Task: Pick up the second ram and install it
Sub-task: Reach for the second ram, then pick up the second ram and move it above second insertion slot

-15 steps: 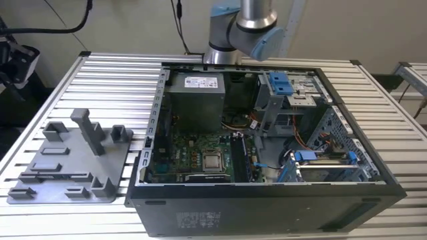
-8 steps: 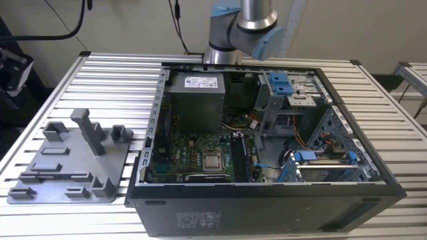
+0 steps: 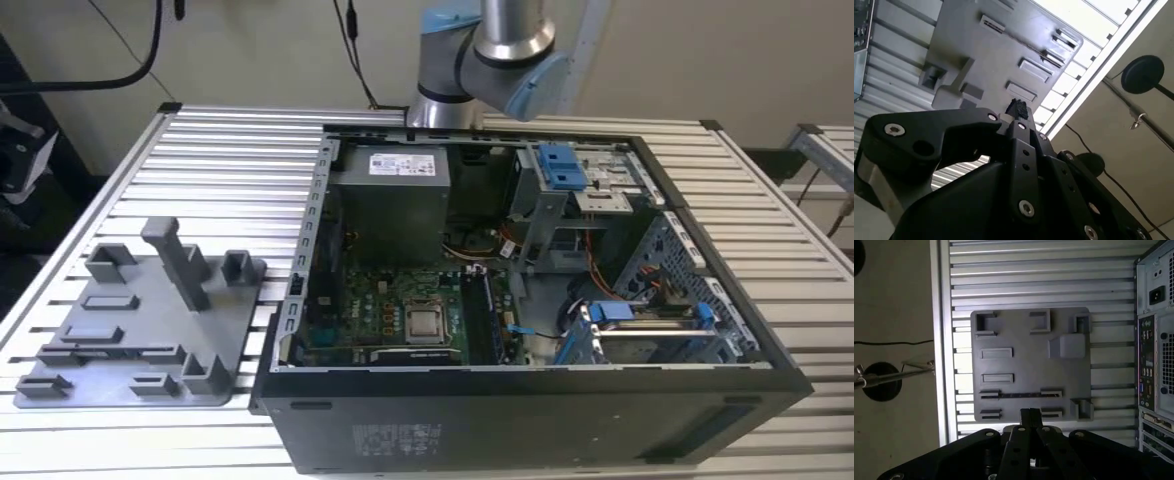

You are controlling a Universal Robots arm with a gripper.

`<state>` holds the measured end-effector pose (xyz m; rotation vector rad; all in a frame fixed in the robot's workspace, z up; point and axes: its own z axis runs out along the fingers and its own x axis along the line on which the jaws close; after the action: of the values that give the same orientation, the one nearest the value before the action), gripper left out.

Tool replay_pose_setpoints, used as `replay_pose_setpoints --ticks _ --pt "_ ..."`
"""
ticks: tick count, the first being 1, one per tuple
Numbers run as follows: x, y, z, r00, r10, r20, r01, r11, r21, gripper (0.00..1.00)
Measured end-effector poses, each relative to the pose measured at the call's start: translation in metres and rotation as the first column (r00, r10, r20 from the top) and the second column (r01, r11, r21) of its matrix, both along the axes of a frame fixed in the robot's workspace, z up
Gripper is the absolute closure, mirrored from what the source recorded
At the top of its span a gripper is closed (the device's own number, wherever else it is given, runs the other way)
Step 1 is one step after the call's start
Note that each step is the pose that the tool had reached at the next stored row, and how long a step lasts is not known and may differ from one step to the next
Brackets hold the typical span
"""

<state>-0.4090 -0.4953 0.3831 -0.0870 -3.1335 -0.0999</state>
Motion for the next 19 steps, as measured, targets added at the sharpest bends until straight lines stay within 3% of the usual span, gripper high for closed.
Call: replay_pose_setpoints --ticks 14,19 --pt "-0.0001 -0.0001 -0.0003 1.0 0.002 0.0001 -0.002 1.0 0.0002 0.89" --pt "-0.0001 0.0001 -0.0003 0.9979 0.065 0.0001 -0.065 0.9979 -0.0009 0.89"
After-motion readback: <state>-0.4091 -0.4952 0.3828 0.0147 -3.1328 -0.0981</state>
